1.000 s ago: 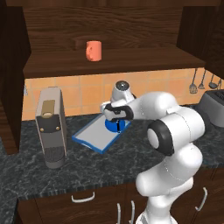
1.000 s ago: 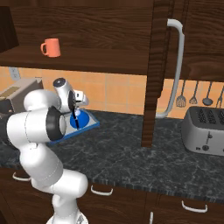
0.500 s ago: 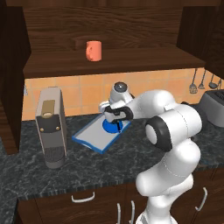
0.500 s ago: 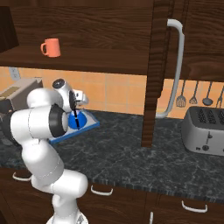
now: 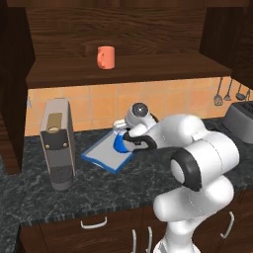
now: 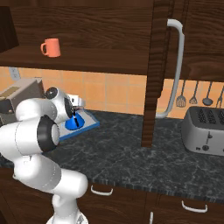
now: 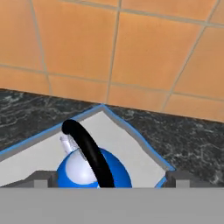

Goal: Pick the kettle from the counter and place it on the tray. Then pick the mug from the cabinet and place it on the tray. Then close the cabinet doors.

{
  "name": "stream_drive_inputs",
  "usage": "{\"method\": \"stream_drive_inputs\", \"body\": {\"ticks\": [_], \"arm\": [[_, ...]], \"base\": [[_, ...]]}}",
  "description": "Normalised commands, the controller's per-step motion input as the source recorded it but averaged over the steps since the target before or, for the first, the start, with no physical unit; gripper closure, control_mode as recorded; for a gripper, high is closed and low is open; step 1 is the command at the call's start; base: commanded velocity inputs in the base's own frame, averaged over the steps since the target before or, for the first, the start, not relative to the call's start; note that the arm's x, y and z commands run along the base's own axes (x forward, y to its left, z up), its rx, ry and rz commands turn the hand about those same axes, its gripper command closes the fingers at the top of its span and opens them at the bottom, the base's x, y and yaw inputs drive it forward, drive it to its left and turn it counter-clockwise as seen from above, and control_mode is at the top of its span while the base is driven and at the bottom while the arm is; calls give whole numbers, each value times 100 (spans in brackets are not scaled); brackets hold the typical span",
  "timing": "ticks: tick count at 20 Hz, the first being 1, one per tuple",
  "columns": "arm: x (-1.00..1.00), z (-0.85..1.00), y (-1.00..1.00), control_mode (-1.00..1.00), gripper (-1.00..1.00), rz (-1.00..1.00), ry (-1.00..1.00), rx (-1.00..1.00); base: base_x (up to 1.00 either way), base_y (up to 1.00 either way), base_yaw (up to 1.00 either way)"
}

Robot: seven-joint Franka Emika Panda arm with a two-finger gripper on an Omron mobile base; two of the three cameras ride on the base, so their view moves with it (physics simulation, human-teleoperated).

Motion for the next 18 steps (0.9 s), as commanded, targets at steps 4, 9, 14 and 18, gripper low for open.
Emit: {"method": "stream_drive_inputs", "body": {"ticks": [4, 9, 14, 18], "arm": [[-54, 28, -1, -100, -100, 0, -12, 0], [-91, 61, -8, -100, -100, 0, -2, 0], [-82, 100, -21, -100, -100, -10, 30, 0], [-69, 100, -6, -100, -100, -14, 38, 0]], "base": [[0, 0, 0], [0, 0, 0], [0, 0, 0], [0, 0, 0]]}}
